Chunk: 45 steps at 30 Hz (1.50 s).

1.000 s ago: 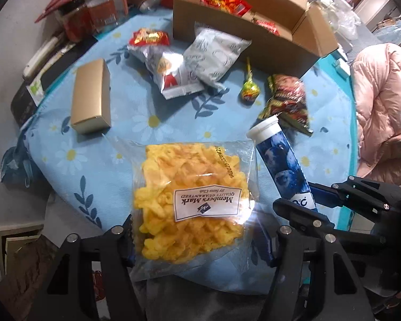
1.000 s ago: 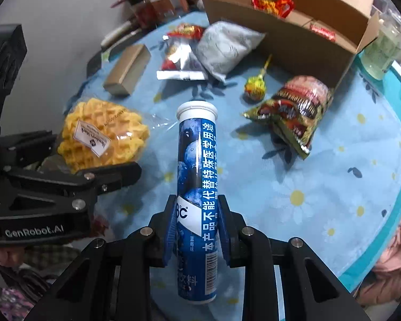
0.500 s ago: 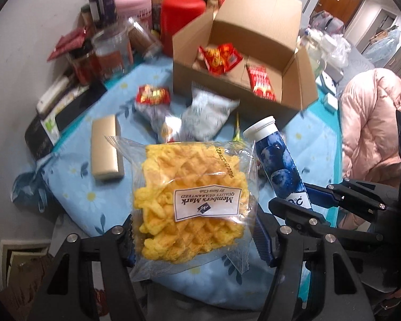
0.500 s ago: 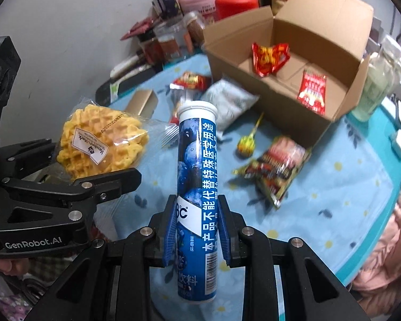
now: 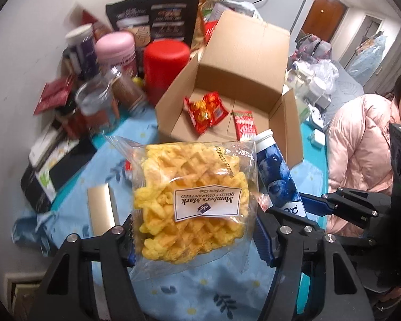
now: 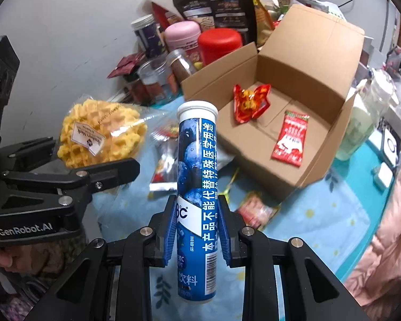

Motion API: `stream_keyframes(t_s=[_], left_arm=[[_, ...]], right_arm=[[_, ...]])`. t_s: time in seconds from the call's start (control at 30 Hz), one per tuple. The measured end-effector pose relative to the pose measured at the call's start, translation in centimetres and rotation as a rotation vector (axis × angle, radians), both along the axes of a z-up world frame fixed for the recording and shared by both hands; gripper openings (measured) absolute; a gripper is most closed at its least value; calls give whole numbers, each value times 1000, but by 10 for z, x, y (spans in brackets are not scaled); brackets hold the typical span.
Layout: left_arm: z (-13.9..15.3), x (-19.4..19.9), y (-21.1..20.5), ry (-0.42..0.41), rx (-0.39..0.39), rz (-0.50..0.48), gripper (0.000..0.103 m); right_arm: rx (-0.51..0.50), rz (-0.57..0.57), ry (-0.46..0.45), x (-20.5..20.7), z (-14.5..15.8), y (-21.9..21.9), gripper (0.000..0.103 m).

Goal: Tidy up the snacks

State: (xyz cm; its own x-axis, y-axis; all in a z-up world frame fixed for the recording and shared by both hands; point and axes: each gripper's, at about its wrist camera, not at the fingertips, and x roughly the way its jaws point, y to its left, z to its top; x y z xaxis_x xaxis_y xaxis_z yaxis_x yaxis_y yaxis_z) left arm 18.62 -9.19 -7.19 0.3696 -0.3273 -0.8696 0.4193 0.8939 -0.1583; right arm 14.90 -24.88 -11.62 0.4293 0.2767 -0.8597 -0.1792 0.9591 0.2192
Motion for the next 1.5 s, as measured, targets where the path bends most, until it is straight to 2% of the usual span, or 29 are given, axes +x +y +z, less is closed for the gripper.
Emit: stream_keyframes(t_s=[0.17,0.57,1.03,1.5], left_arm=[[10,22,-19,-29,-13,-36,65],[5,89,-68,-58,-12,-121,65],[-39,163,-125,-25,33,-187,65],[-82,206,-149,20,149,-175,65]], right_arm=[[-6,-18,-9,20,4,-13,28],[-40,-92,-11,82,1,-44,28],[-84,-186,29,154,-37,-94,28],[-135,-228,100,196,-74,-109,28]])
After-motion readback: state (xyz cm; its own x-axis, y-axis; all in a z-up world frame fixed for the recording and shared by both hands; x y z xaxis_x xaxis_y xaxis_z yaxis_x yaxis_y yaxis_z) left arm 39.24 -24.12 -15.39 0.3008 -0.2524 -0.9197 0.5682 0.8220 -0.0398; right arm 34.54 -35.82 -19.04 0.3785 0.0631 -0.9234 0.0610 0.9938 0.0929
